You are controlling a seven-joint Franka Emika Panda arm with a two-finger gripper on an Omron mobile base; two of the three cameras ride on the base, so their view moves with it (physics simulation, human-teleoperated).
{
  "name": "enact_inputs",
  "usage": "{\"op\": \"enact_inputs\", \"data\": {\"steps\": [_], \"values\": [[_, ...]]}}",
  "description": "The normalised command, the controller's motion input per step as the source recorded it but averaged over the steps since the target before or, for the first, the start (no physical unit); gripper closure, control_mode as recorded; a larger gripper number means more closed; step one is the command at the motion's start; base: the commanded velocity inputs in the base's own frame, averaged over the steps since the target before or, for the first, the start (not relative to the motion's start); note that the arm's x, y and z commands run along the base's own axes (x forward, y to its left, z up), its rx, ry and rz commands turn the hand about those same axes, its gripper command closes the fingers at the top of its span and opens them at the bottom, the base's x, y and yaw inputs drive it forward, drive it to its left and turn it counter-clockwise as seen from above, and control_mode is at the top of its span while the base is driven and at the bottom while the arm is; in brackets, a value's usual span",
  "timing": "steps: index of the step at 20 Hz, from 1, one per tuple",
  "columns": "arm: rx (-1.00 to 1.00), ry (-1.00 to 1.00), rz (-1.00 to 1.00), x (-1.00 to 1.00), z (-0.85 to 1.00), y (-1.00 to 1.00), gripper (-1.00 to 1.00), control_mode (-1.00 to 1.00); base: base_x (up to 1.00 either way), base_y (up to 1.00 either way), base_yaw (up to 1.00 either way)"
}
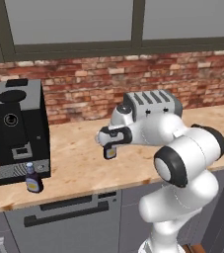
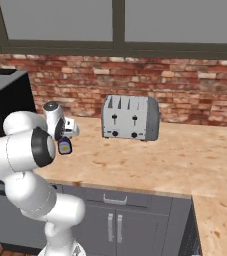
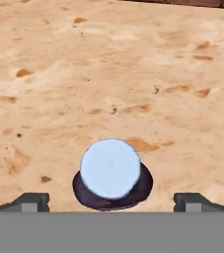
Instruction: Place the condiment bottle and condiment bottle from the counter to the top shelf of the fridge. If the existing items in the fridge are on the top shelf, move them to other shelves.
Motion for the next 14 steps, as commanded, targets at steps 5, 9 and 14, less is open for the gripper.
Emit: {"op": "enact_inputs", "data": {"steps": [5, 9, 14], "values": [[0.00, 0.00, 0.00, 0.17, -0.02, 0.01, -1.00, -1.00, 0.00, 0.00, 0.00], [0.00, 0.00, 0.00, 0.15, 0.00, 0.00, -1.00, -1.00, 0.00, 0.00, 0.00], [0.00, 0.00, 0.00, 0.03, -0.02, 0.00, -1.00, -1.00, 0.00, 0.00, 0.00]]}}
